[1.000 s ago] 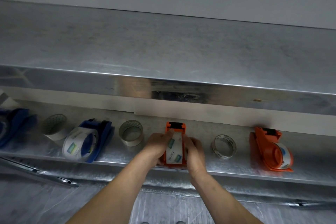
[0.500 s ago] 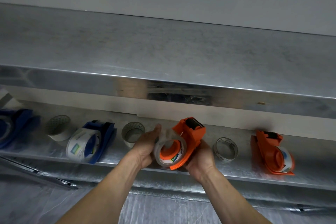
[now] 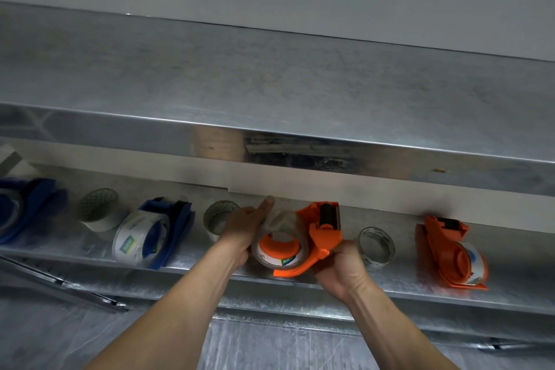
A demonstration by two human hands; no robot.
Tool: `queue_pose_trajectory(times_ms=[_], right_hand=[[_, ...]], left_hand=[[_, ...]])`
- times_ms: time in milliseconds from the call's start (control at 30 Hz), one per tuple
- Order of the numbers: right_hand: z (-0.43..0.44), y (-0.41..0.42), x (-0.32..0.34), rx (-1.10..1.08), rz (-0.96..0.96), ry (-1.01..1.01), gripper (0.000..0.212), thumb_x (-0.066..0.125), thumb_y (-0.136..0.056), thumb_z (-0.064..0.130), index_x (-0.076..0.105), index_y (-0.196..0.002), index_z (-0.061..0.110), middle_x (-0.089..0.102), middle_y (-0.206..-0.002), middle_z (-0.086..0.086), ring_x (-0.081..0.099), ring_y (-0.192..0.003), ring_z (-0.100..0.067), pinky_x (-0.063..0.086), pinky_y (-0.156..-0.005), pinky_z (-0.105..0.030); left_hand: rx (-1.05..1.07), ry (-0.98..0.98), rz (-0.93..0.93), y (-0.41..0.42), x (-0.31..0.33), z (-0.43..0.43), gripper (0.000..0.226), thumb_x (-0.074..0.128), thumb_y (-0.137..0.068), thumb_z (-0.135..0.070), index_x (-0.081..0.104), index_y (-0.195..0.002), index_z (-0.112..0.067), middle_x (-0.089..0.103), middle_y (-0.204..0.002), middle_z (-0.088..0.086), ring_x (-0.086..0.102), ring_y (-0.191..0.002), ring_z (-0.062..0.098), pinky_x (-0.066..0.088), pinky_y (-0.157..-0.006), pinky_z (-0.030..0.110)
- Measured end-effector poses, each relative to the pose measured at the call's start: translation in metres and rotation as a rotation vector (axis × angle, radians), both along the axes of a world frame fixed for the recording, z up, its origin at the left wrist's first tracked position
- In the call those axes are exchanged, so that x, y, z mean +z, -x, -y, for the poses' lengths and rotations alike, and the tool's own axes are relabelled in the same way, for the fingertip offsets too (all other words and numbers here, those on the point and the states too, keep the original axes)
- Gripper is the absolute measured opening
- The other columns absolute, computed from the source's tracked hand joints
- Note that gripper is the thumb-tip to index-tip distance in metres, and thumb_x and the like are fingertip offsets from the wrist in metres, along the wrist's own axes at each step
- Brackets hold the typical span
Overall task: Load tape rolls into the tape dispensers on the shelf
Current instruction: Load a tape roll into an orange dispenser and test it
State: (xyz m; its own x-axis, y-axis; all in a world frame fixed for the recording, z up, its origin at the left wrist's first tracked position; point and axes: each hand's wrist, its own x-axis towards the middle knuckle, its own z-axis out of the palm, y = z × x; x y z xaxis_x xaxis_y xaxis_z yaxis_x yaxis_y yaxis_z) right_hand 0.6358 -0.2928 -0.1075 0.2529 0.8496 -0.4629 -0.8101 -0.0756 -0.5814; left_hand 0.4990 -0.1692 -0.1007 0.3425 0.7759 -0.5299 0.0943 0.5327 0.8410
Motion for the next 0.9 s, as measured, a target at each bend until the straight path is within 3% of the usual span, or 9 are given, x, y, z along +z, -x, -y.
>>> queue_pose_trajectory(times_ms=[100, 200, 267, 333, 433, 500, 600, 767, 900], right_hand=[[0.003, -0.003, 0.008, 0.169, 0.095, -0.084, 0.046, 0.071, -0.049, -0.006, 0.080, -0.092, 0.006, 0.077, -0.095, -0.014, 0.075, -0.086, -0.024, 0.061, -0.073, -0.033], [0.002, -0.009, 0.011, 0.348, 0.400, -0.065, 0.077, 0.082, -0.046, 0.003, 0.065, -0.121, 0.008, 0.073, -0.114, -0.009, 0.067, -0.109, -0.024, 0.055, -0.094, -0.036], [0.001, -0.006, 0.017, 0.387, 0.646, -0.042, 0.065, 0.075, -0.046, 0.006, 0.067, -0.110, 0.014, 0.075, -0.105, 0.004, 0.066, -0.109, -0.020, 0.052, -0.098, -0.035], [0.001, -0.004, 0.018, 0.410, 0.771, 0.005, 0.053, 0.079, -0.042, 0.011, 0.073, -0.094, 0.015, 0.076, -0.089, 0.007, 0.069, -0.096, -0.017, 0.057, -0.087, -0.030], [0.008, 0.002, 0.022, 0.368, 0.705, 0.039, 0.042, 0.076, -0.043, -0.003, 0.071, -0.083, 0.008, 0.074, -0.071, 0.000, 0.070, -0.072, -0.014, 0.055, -0.062, -0.022], [0.008, 0.006, 0.025, 0.359, 0.714, 0.033, 0.051, 0.074, -0.048, -0.006, 0.066, -0.098, 0.003, 0.075, -0.076, -0.006, 0.072, -0.073, -0.017, 0.058, -0.064, -0.030], [0.007, 0.010, 0.026, 0.323, 0.715, 0.015, 0.055, 0.072, -0.052, -0.007, 0.060, -0.105, 0.007, 0.076, -0.077, -0.005, 0.074, -0.073, -0.016, 0.059, -0.068, -0.034], [0.006, 0.009, 0.021, 0.273, 0.731, 0.041, 0.059, 0.075, -0.048, -0.005, 0.059, -0.104, 0.002, 0.076, -0.079, -0.008, 0.072, -0.073, -0.020, 0.057, -0.062, -0.030], [0.005, 0.008, 0.015, 0.232, 0.754, 0.073, 0.062, 0.074, -0.047, -0.008, 0.058, -0.106, -0.003, 0.076, -0.081, -0.014, 0.073, -0.075, -0.027, 0.059, -0.063, -0.035]], left_hand=[[-0.048, -0.109, -0.084, -0.001, 0.014, -0.003, 0.066, 0.068, -0.078, -0.060, 0.069, -0.095, 0.004, 0.074, -0.087, 0.018, 0.071, -0.086, 0.036, 0.054, -0.087, 0.047], [-0.090, -0.237, -0.178, -0.003, 0.022, -0.010, 0.048, 0.063, -0.088, -0.050, 0.060, -0.064, -0.008, 0.063, -0.059, 0.003, 0.059, -0.059, 0.018, 0.048, -0.065, 0.032], [-0.060, -0.325, -0.198, -0.007, 0.025, -0.015, 0.050, 0.066, -0.087, -0.046, 0.052, -0.055, -0.009, 0.051, -0.051, 0.004, 0.047, -0.050, 0.017, 0.041, -0.059, 0.029], [-0.042, -0.392, -0.224, -0.010, 0.028, -0.017, 0.051, 0.066, -0.087, -0.045, 0.059, -0.055, -0.006, 0.055, -0.050, 0.005, 0.051, -0.049, 0.018, 0.044, -0.058, 0.031], [-0.178, -0.376, -0.168, -0.013, 0.028, -0.017, 0.044, 0.063, -0.089, -0.045, 0.073, -0.066, -0.009, 0.073, -0.068, 0.008, 0.068, -0.070, 0.028, 0.054, -0.069, 0.040], [-0.315, -0.391, -0.129, -0.012, 0.026, -0.016, 0.031, 0.067, -0.088, -0.037, 0.075, -0.075, -0.010, 0.074, -0.081, 0.014, 0.069, -0.079, 0.031, 0.052, -0.072, 0.039], [-0.464, -0.457, -0.106, -0.011, 0.026, -0.017, 0.007, 0.072, -0.083, -0.011, 0.072, -0.081, -0.018, 0.071, -0.081, 0.002, 0.064, -0.078, 0.011, 0.048, -0.073, 0.027], [-0.611, -0.524, -0.169, -0.010, 0.031, -0.025, 0.026, 0.074, -0.077, 0.000, 0.070, -0.096, -0.017, 0.073, -0.100, 0.006, 0.068, -0.094, 0.018, 0.055, -0.087, 0.033], [-0.707, -0.537, -0.215, -0.014, 0.040, -0.029, 0.019, 0.077, -0.077, -0.004, 0.070, -0.081, -0.021, 0.072, -0.112, 0.007, 0.065, -0.110, 0.015, 0.052, -0.099, 0.039]])
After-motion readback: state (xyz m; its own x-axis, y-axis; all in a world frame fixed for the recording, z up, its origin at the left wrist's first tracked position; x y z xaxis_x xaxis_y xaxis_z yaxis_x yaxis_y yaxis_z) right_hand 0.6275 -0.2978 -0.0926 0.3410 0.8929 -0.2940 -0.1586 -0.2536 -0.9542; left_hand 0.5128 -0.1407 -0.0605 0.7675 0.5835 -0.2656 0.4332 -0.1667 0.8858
